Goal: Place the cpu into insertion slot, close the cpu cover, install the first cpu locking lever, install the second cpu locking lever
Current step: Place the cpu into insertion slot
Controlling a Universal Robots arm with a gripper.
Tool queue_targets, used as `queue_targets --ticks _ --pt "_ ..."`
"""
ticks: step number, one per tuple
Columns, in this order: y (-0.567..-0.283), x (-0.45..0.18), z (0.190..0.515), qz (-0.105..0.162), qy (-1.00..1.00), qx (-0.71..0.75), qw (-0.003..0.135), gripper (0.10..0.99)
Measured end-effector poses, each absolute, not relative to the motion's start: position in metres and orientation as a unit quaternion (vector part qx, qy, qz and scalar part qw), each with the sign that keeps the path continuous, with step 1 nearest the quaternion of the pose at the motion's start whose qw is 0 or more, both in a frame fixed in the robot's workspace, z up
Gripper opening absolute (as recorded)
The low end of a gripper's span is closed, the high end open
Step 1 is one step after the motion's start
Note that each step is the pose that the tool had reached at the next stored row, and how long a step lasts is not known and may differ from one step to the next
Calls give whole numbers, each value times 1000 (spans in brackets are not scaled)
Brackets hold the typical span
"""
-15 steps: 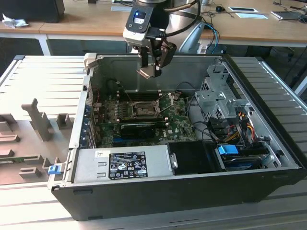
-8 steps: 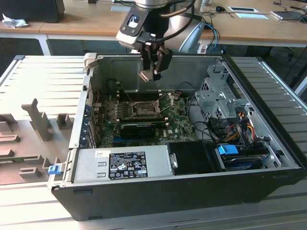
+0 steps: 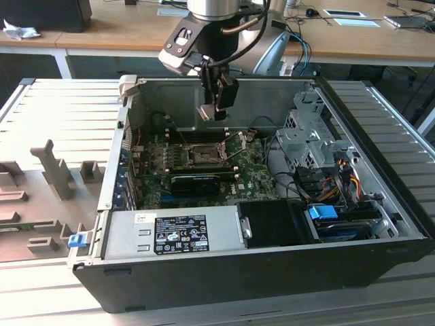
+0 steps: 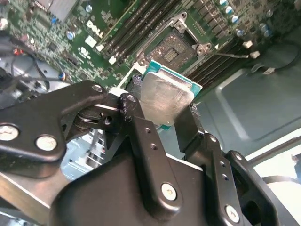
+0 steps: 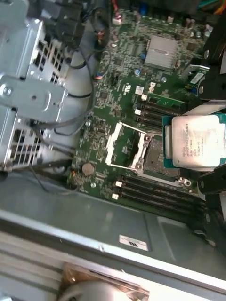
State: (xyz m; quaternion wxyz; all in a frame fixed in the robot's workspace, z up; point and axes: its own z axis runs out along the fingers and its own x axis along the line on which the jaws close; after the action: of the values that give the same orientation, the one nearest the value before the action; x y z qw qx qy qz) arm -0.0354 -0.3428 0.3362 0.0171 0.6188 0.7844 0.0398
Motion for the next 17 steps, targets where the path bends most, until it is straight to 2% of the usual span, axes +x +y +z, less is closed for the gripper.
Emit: queue_targets --ticks 17 --pt "-343 -36 328 39 749 661 19 529"
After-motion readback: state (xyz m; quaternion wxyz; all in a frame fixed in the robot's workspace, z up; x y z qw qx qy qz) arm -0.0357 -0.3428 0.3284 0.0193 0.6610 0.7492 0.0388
